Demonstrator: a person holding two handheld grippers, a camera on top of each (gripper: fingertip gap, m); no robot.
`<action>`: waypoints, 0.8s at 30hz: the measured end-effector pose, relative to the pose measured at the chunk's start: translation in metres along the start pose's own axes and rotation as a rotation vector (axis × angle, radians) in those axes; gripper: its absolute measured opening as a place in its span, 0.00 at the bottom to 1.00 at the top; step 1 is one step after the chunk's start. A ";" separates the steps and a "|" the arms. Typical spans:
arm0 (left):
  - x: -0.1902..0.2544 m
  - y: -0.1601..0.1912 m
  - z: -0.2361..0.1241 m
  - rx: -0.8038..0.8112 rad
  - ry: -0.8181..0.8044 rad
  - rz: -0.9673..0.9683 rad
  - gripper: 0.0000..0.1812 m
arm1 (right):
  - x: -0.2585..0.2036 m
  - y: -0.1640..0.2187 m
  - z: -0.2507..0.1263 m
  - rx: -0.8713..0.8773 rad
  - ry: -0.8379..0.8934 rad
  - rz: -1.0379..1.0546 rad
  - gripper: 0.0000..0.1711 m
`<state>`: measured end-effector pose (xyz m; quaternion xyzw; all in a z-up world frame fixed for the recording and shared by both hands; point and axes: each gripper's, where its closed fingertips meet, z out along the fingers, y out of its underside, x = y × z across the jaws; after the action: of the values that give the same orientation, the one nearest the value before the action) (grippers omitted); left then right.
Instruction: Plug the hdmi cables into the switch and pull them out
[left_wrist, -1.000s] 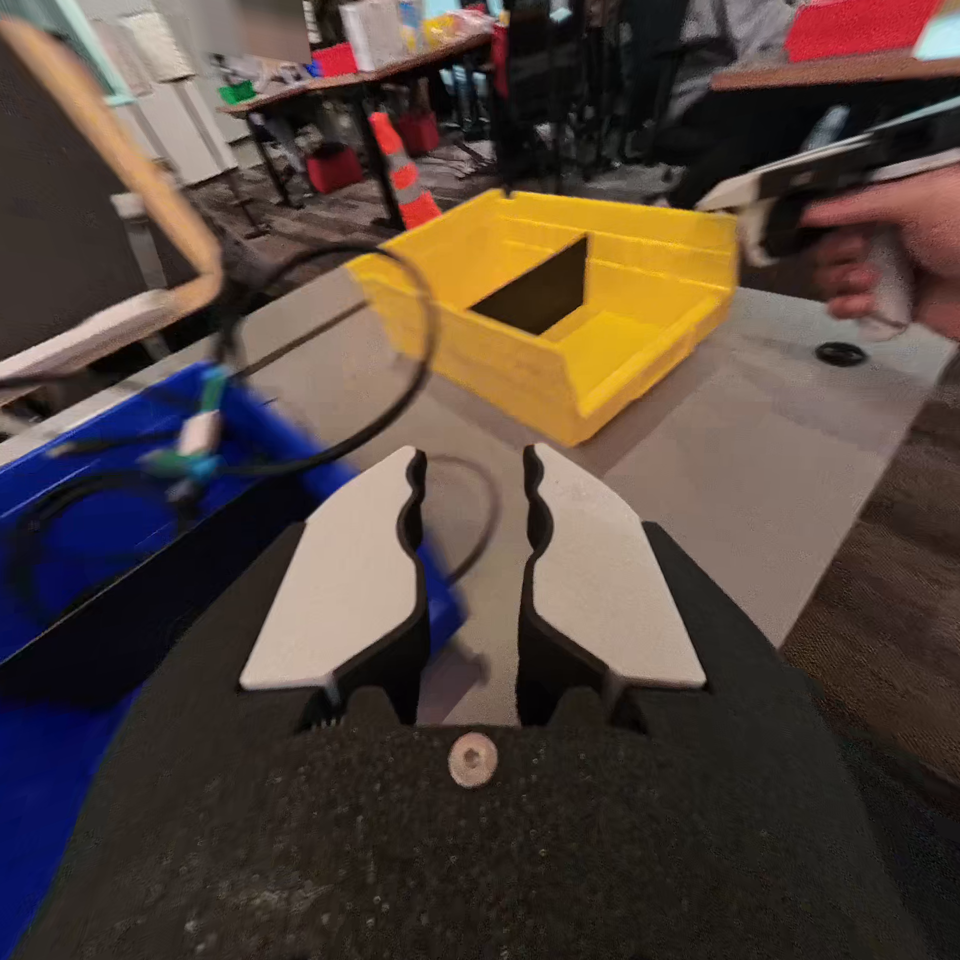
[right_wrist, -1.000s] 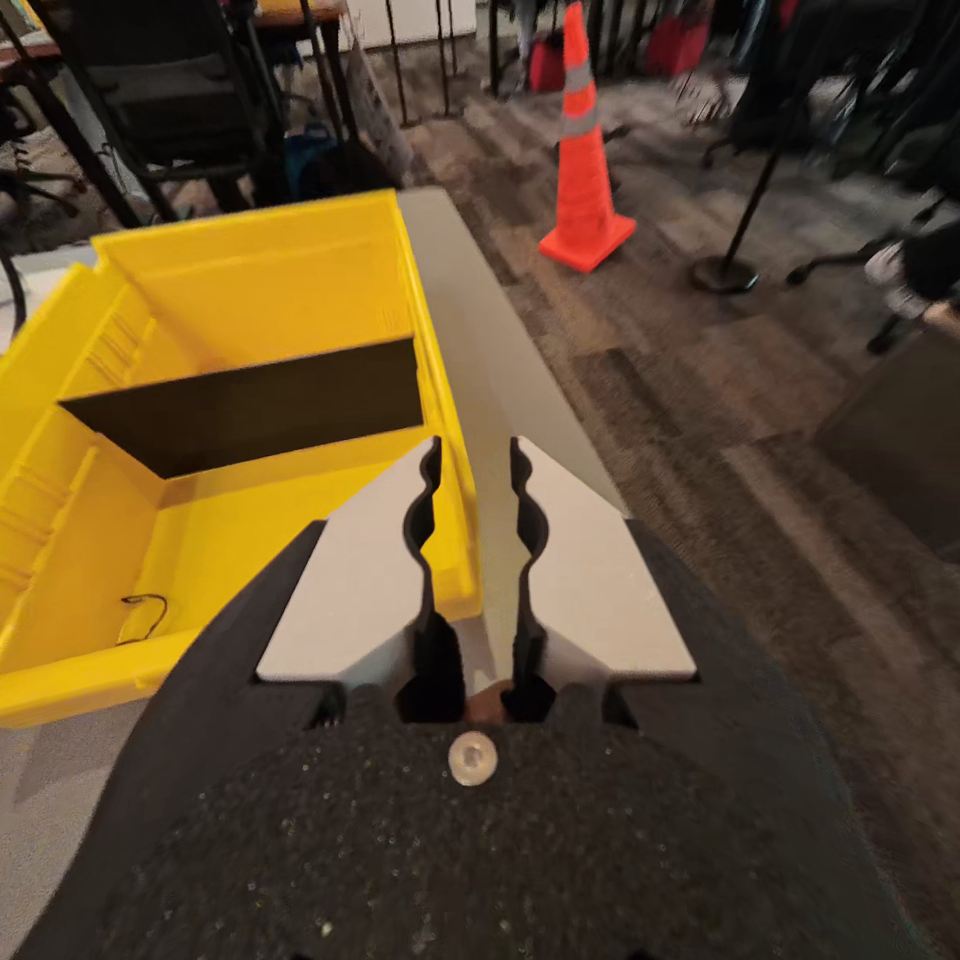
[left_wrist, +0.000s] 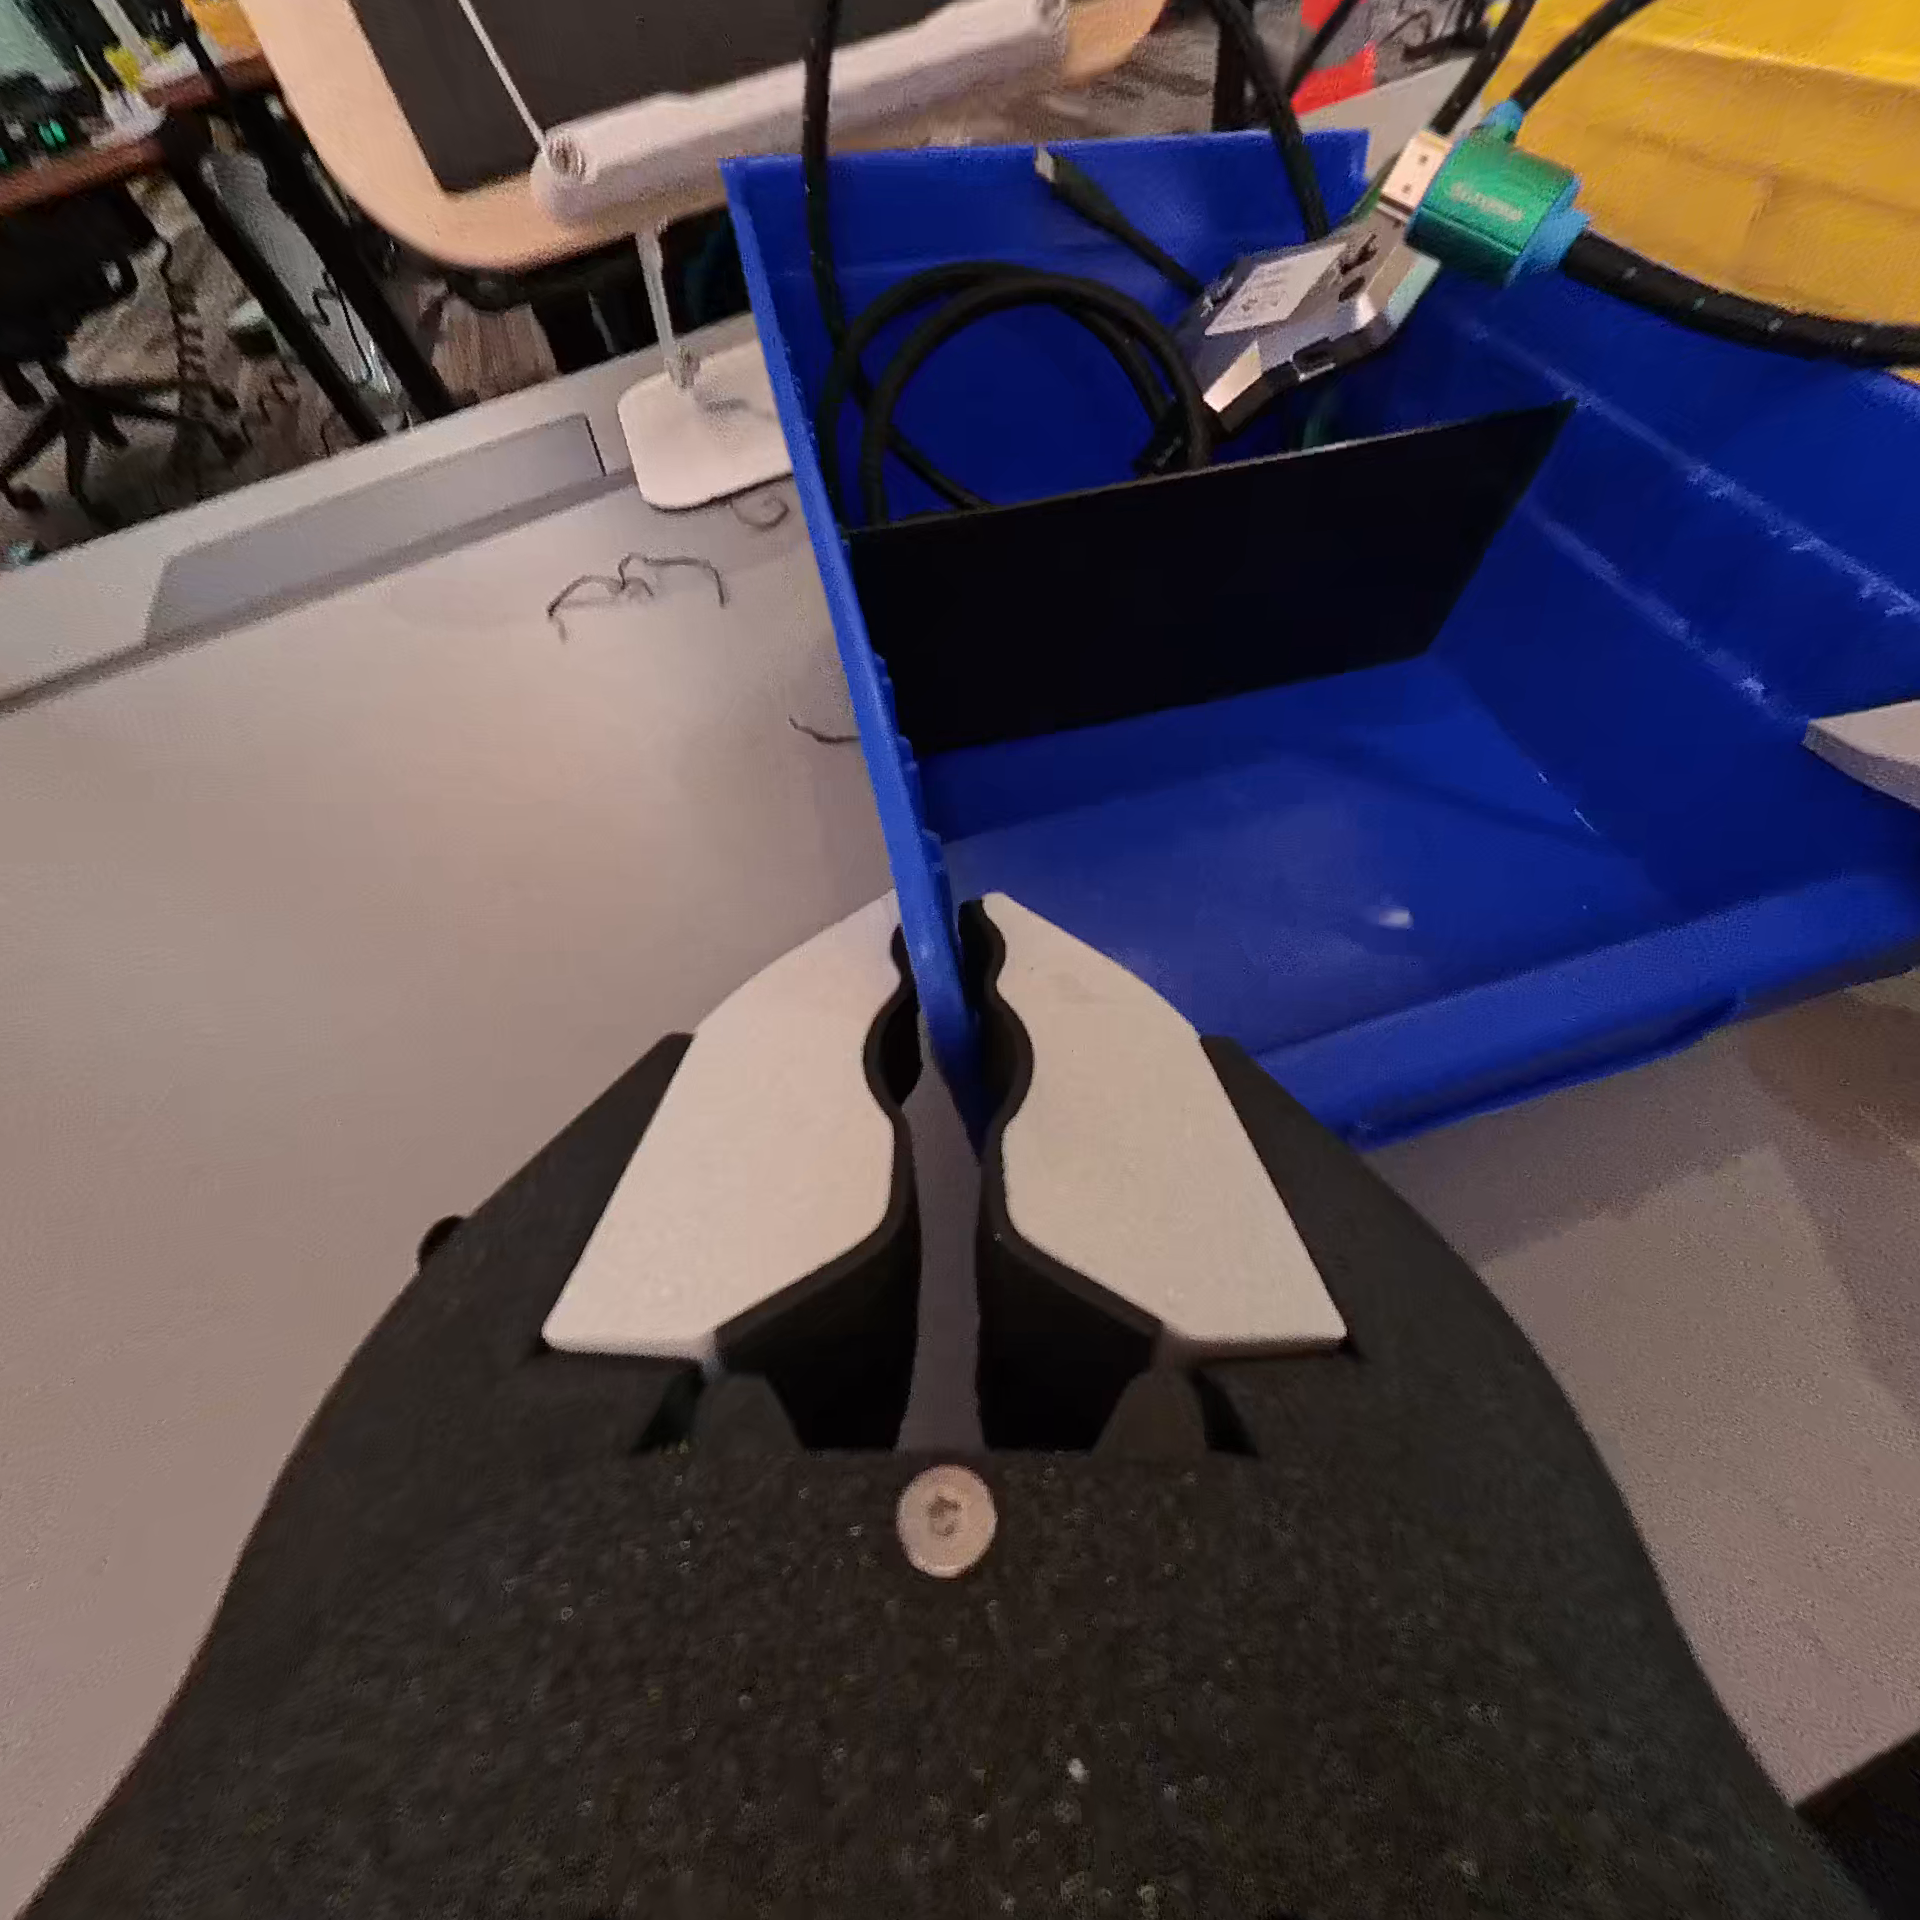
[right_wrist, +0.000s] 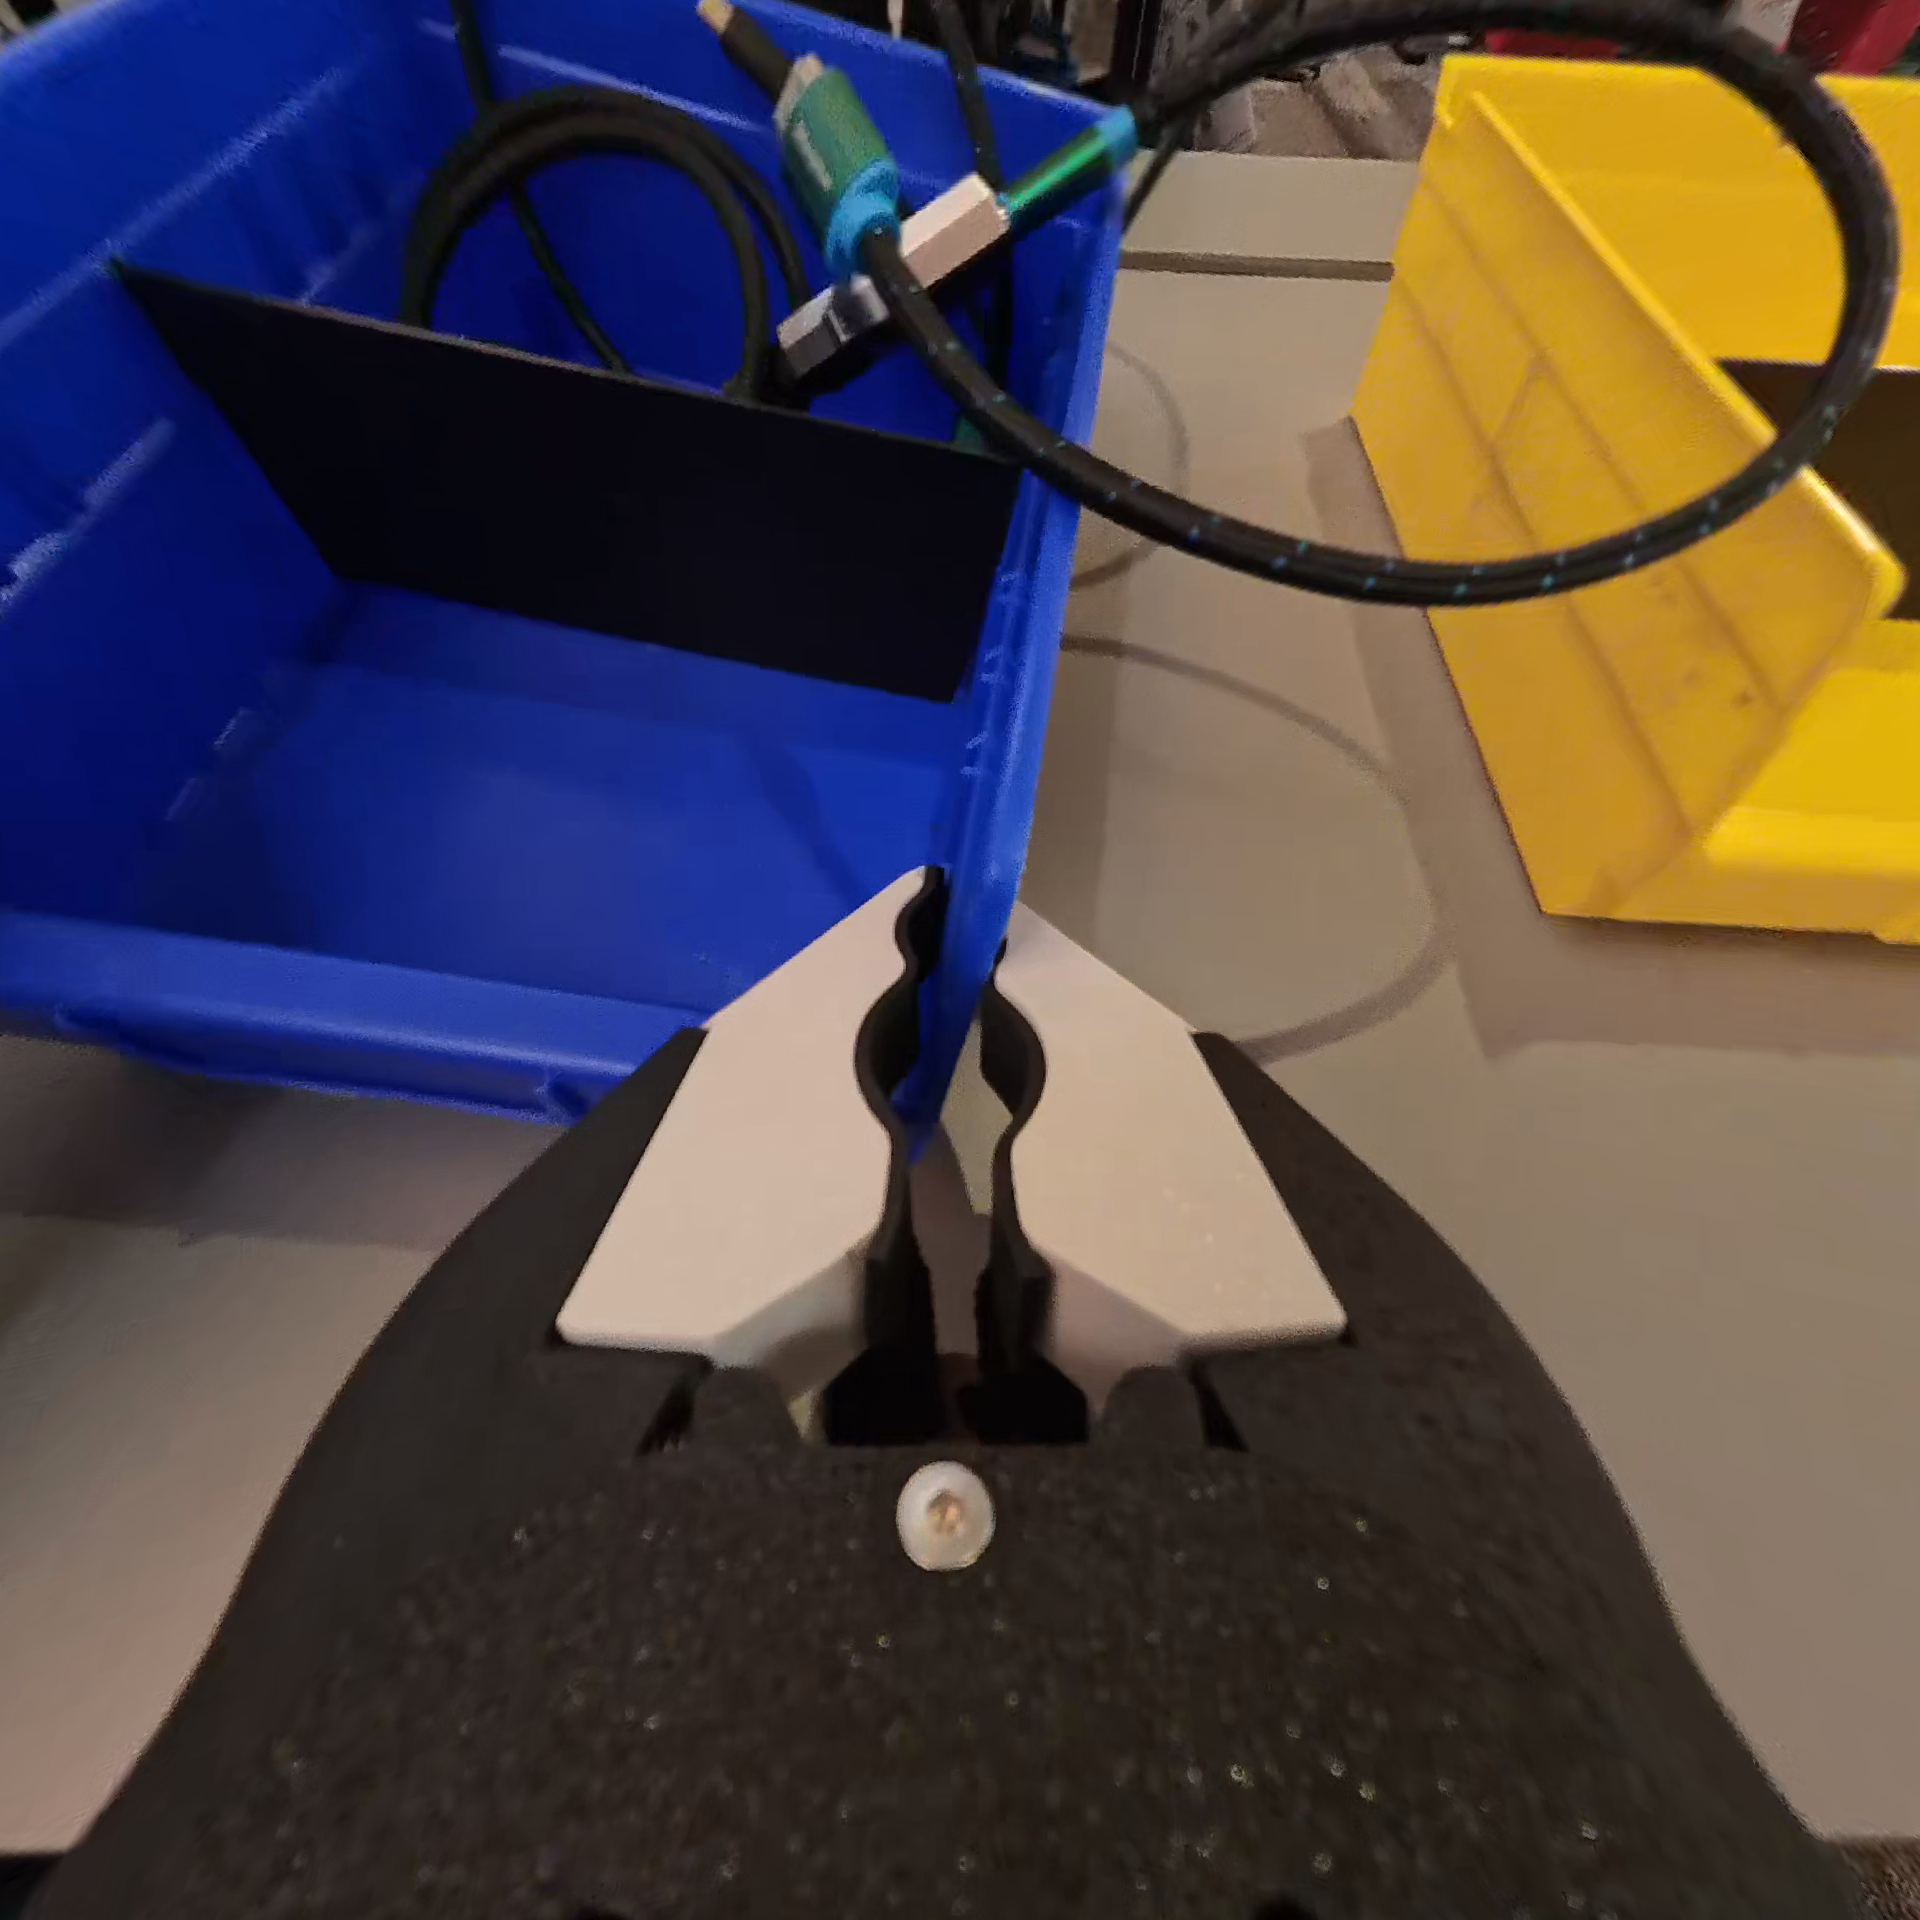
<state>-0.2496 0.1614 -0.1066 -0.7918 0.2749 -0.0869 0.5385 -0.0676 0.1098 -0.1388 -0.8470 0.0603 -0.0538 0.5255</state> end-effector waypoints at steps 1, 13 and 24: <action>0.002 -0.004 -0.003 0.019 0.001 0.011 0.02 | 0.001 0.000 -0.005 0.012 0.006 -0.001 0.01; -0.104 -0.041 -0.084 0.370 -0.132 0.089 0.02 | -0.092 -0.072 -0.059 0.350 0.006 -0.161 0.03; -0.271 0.041 -0.148 0.265 -0.303 -0.162 0.02 | -0.292 -0.082 -0.033 0.279 -0.176 -0.224 0.02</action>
<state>-0.5536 0.1743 -0.0411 -0.7376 0.1124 -0.0451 0.6643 -0.3574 0.1632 -0.0584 -0.7687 -0.0887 -0.0456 0.6318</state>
